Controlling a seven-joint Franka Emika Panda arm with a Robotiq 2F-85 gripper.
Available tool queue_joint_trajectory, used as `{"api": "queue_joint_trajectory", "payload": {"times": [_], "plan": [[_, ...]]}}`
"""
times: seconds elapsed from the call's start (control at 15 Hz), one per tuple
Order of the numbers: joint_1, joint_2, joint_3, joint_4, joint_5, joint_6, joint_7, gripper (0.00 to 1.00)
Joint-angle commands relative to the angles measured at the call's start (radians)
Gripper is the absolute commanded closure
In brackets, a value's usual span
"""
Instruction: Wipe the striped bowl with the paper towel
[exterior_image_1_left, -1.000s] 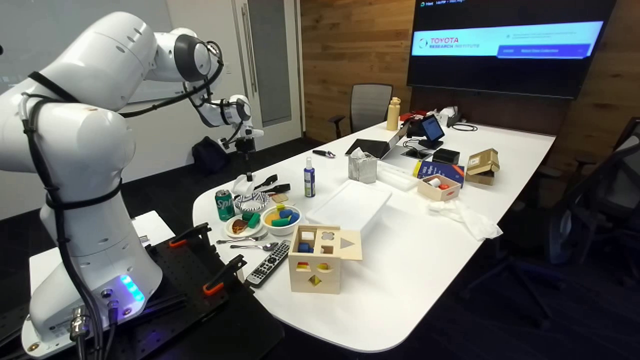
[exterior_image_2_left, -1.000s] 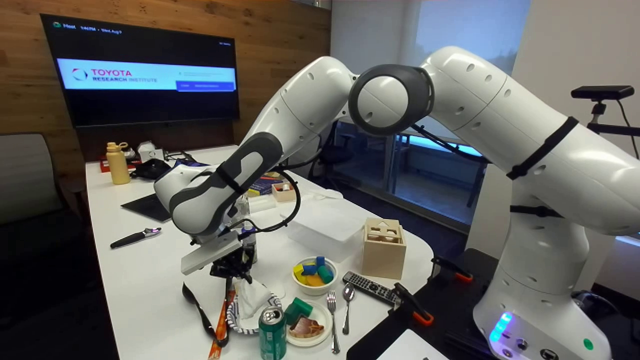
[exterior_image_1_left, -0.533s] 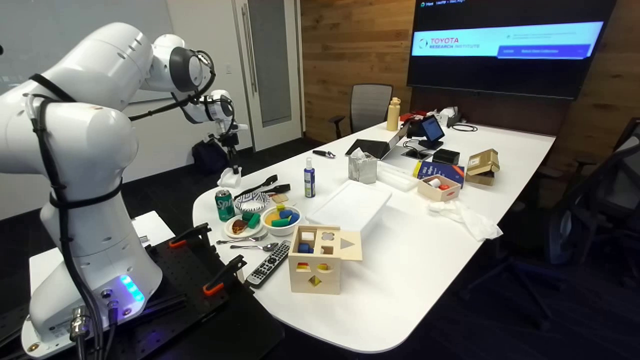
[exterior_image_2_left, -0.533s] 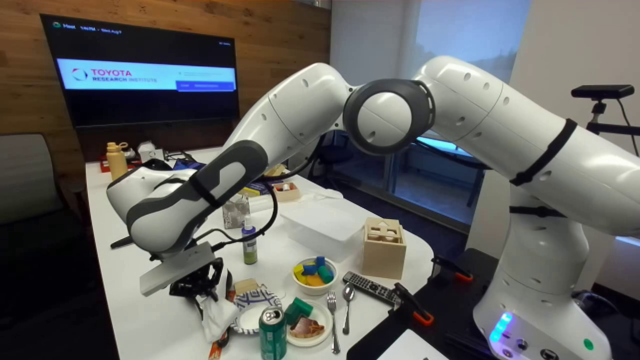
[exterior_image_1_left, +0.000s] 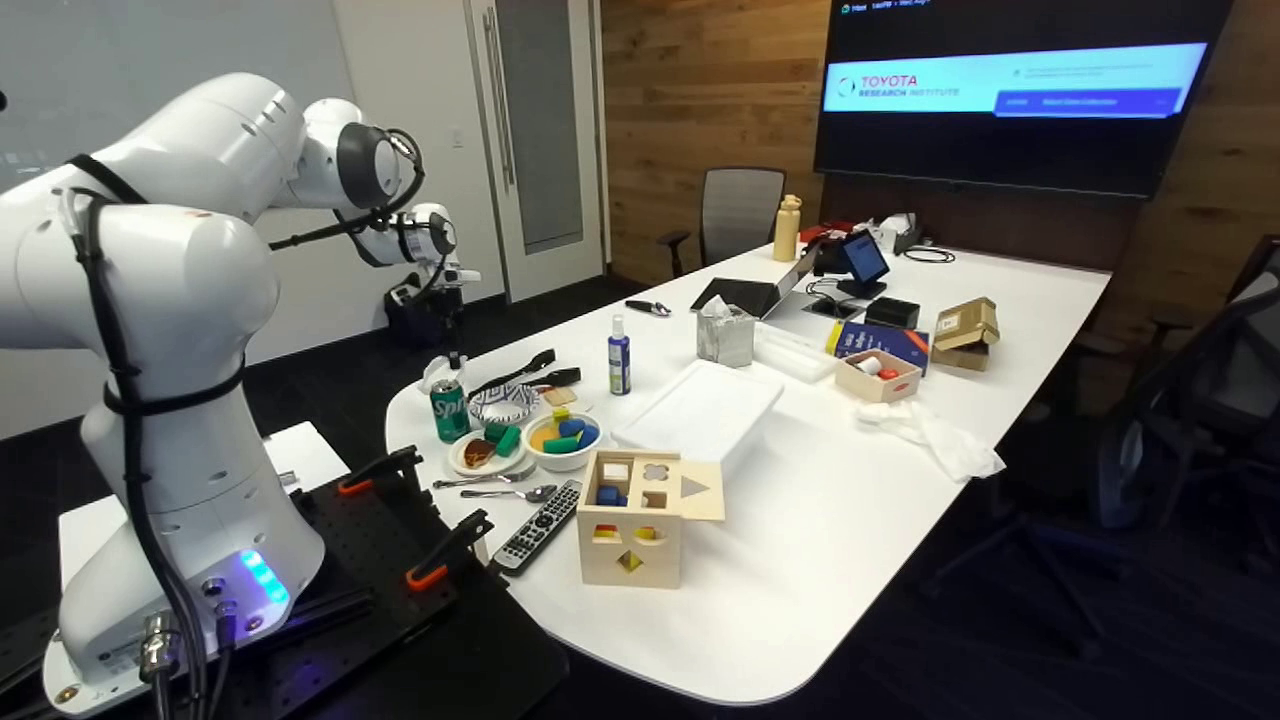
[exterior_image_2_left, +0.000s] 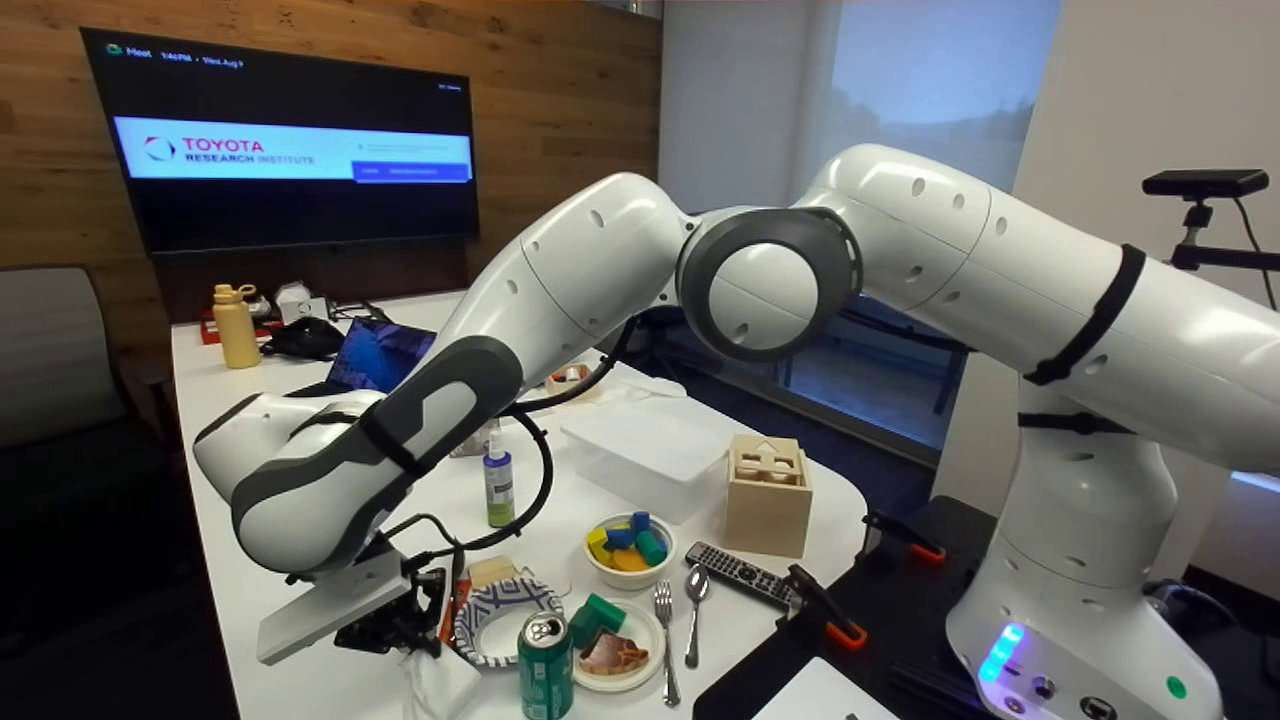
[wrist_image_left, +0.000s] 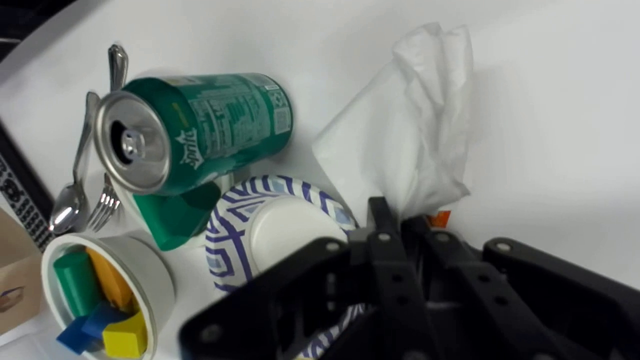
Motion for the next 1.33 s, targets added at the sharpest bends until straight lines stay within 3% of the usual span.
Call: {"api": "queue_joint_trajectory", "payload": {"times": [0.0, 0.47, 0.53, 1.0, 1.27], "plan": [[0.000, 0.039, -0.009, 0.064, 0.006, -0.029, 0.022, 0.57], [0.000, -0.006, -0.014, -0.001, -0.047, 0.105, -0.056, 0.04], [0.007, -0.020, -0.020, -0.014, -0.065, 0.119, -0.051, 0.01], [0.077, -0.250, -0.040, -0.256, -0.230, 0.203, 0.036, 0.00], [0.079, -0.400, -0.032, -0.412, -0.269, 0.231, 0.093, 0.00]]}}
